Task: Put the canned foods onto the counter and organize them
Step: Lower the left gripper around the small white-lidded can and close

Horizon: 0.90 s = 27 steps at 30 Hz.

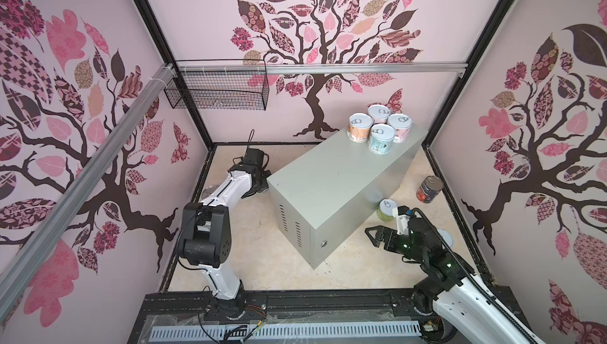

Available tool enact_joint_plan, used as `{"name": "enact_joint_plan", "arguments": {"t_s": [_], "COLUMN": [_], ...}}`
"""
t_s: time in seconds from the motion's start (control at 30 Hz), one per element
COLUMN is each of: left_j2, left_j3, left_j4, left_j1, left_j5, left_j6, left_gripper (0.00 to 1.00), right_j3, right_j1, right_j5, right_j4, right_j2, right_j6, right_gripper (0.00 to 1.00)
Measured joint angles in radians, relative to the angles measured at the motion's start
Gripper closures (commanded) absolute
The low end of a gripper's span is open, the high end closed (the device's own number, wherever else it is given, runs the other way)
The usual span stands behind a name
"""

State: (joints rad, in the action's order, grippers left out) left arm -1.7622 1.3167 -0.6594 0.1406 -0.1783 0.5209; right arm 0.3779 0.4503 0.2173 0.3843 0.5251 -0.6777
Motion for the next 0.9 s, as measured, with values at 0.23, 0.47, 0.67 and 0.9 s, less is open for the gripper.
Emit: {"name": "enact_joint_plan", "arguments": {"t_s": [0.23, 0.47, 0.67, 0.9], "left_j2": [-0.071, -0.144, -0.182, -0.239], "left_j3": [0.05, 0.101, 0.134, 0.188], "left_j4": [0.033, 0.045, 0.042, 0.038], "left_j1": [0.0, -0.015, -0.037, -0.046], "left_j5": [-0.005, -0.003, -0.003, -0.003], "left_j6": [-0.001, 0.0, -0.002, -0.021], "left_gripper": [0.02, 0.02, 0.03, 0.06], "right_j3": [-0.031, -0.031, -0.031, -0.031], "right_j1": [0.0, 0.0, 0.0, 0.0], "right_j5": [0.013, 0.014, 0.013, 0.013], "right_j4": [-0.059, -0.098, -0.106, -0.116], "right_j2": [0.052, 0.092, 0.102, 0.119], "right_j6": [0.001, 0.01, 0.03, 0.039], "right_gripper": [0.0, 0.0, 0.0, 0.0]}}
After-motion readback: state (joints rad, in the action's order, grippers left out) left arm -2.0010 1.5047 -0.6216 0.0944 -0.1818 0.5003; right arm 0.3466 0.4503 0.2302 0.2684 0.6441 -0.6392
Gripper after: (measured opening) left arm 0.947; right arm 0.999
